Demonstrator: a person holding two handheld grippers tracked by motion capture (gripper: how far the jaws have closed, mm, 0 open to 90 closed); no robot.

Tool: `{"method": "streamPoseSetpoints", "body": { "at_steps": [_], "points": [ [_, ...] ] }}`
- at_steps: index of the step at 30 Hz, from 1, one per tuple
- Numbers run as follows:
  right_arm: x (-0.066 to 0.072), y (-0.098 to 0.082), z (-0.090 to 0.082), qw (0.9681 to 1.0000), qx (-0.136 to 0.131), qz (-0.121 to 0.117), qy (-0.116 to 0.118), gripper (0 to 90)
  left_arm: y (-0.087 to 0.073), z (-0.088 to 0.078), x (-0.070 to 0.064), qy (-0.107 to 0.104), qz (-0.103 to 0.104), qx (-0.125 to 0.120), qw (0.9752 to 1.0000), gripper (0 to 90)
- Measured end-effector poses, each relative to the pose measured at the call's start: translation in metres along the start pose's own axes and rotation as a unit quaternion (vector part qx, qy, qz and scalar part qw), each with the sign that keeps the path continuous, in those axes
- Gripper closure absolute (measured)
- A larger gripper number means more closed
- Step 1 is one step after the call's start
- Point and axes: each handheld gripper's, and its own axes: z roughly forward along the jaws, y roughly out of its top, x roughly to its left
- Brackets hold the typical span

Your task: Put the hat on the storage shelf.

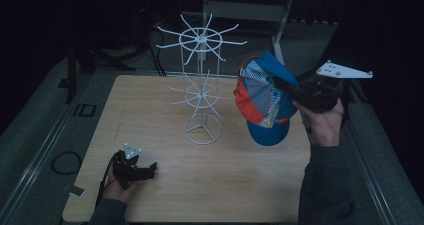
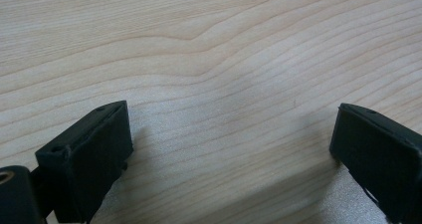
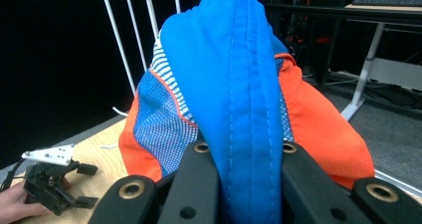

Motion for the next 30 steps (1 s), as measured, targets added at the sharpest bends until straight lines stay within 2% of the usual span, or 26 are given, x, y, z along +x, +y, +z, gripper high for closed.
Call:
{"method": "streamPoseSetpoints", "body": {
  "at_steps": [30],
  "points": [
    [0.001, 0.016, -0.005, 0.9997, -0.023, -0.002, 0.002, 87.4, 0.000, 0.000, 0.000, 0.000, 0.000, 0.000, 1.0000, 3.1]
  ]
}}
